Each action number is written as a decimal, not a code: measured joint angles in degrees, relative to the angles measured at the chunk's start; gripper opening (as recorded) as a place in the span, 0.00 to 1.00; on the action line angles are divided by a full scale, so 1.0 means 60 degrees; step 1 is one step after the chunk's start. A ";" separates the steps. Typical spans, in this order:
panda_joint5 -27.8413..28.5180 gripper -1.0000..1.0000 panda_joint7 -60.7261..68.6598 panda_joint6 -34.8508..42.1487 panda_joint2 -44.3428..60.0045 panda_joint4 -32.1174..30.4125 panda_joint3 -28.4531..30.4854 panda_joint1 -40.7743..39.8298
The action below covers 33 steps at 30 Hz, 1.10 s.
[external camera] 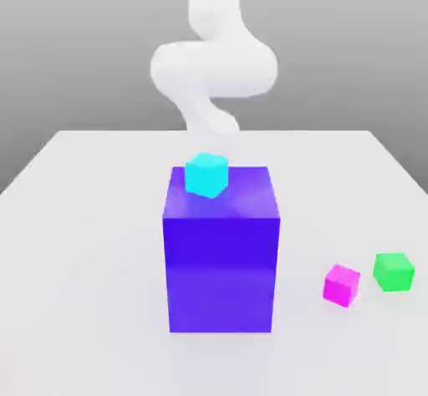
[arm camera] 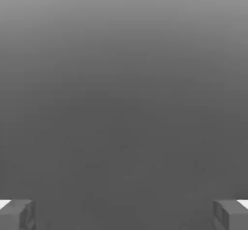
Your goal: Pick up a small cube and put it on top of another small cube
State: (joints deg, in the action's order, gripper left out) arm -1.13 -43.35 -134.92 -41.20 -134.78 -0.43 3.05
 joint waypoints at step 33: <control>0.1942 0.00 0.1150 -0.6768 0.9704 -0.3971 -0.0403 0.4891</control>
State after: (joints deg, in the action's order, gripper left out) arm 10.53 -36.45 -175.52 17.03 -158.60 -2.85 32.40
